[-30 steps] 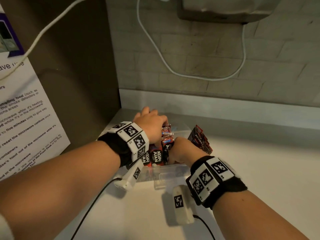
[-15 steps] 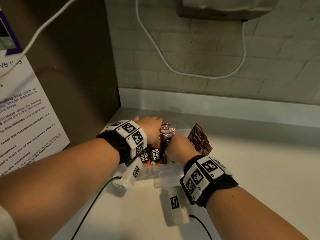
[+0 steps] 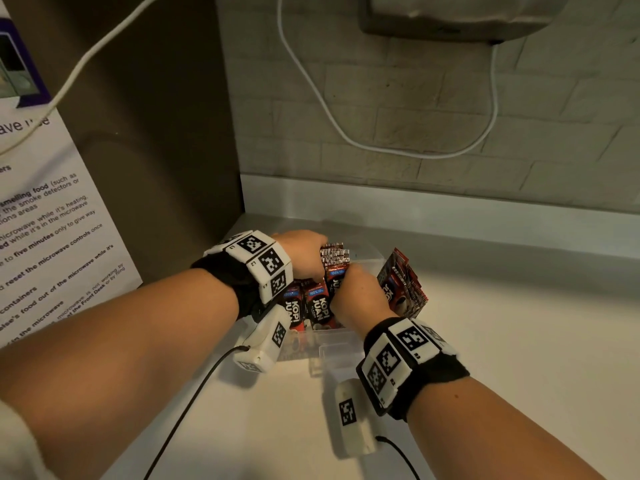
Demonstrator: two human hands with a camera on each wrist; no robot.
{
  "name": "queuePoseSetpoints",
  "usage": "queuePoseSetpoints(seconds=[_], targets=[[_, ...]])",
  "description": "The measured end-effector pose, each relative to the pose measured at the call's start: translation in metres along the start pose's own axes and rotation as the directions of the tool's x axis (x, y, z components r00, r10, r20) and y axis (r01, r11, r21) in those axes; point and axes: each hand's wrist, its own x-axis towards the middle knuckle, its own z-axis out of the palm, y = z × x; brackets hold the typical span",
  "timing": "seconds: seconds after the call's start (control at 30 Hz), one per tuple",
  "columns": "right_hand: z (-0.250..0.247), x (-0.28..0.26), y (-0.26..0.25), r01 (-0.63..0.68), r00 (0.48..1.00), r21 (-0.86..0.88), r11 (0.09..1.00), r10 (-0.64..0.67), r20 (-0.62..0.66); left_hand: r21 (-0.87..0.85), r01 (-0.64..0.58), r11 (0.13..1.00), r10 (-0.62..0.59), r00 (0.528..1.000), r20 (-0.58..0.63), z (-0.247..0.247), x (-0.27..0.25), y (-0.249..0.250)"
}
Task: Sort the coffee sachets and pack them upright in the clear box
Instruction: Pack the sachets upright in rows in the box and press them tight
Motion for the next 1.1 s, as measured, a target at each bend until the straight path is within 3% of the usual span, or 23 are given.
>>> queuePoseSetpoints(seconds=[0.47, 0.7, 0.97, 1.1], targets=[[-0.006, -0.005, -0.001, -0.023, 0.999, 0.028, 0.999, 0.021, 0.05, 0.024, 0.002, 1.0, -0.001, 1.0, -0.019, -0.001, 0.0, -0.002], [-0.004, -0.004, -0.001, 0.004, 0.997, -0.04, 0.999, -0.001, 0.081, 0.111, 0.009, 0.994, -0.007, 1.0, -0.017, 0.002, 0.004, -0.003], [-0.013, -0.008, -0.006, 0.039, 0.994, -0.097, 0.994, -0.029, 0.104, 0.077, 0.033, 0.997, -0.032, 0.999, -0.012, -0.001, 0.005, -0.006], [-0.033, -0.015, -0.014, 0.03, 0.999, -0.052, 0.998, -0.028, 0.039, 0.003, 0.046, 0.999, -0.046, 0.999, -0.028, -0.007, 0.001, -0.009]])
